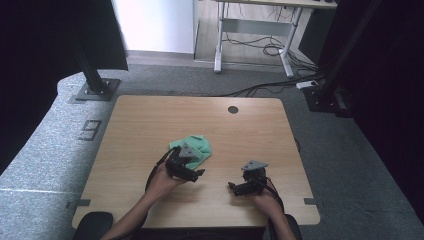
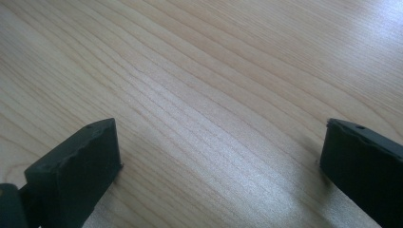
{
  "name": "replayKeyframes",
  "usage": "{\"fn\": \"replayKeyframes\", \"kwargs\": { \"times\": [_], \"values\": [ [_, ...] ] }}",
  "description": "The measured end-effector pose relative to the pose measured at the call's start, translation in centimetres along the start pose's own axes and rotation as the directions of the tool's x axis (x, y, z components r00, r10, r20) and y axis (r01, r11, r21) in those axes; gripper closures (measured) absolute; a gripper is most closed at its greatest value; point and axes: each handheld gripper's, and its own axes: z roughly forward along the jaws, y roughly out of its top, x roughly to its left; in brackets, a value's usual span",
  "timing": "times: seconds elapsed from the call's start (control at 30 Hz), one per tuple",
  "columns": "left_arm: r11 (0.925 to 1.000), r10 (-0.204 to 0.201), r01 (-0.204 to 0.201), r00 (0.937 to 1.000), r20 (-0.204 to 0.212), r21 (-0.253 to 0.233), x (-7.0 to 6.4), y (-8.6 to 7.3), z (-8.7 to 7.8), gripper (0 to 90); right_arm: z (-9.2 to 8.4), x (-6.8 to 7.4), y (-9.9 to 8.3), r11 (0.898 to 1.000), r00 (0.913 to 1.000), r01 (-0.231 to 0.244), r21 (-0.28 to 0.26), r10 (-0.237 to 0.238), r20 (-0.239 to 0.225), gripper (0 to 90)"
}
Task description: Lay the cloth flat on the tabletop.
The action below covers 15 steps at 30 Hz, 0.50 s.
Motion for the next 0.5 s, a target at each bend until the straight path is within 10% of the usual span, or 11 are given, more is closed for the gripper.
{"fn": "replayKeyframes", "kwargs": {
  "times": [0.23,0.5],
  "values": [
    [0.9999,-0.009,0.009,0.9999,-0.011,0.011,2.2,2.2,0.8,22.8,0.0,0.0,0.0,1.000,1.0000,-0.001,0.000,0.001,0.000,0.0],
    [0.9946,0.007,-0.003,0.9992,-0.039,0.104,3.4,0.6,3.5,43.2,0.0,0.0,0.0,1.000,1.0000,-0.001,0.000,0.001,0.000,0.0]
  ]
}}
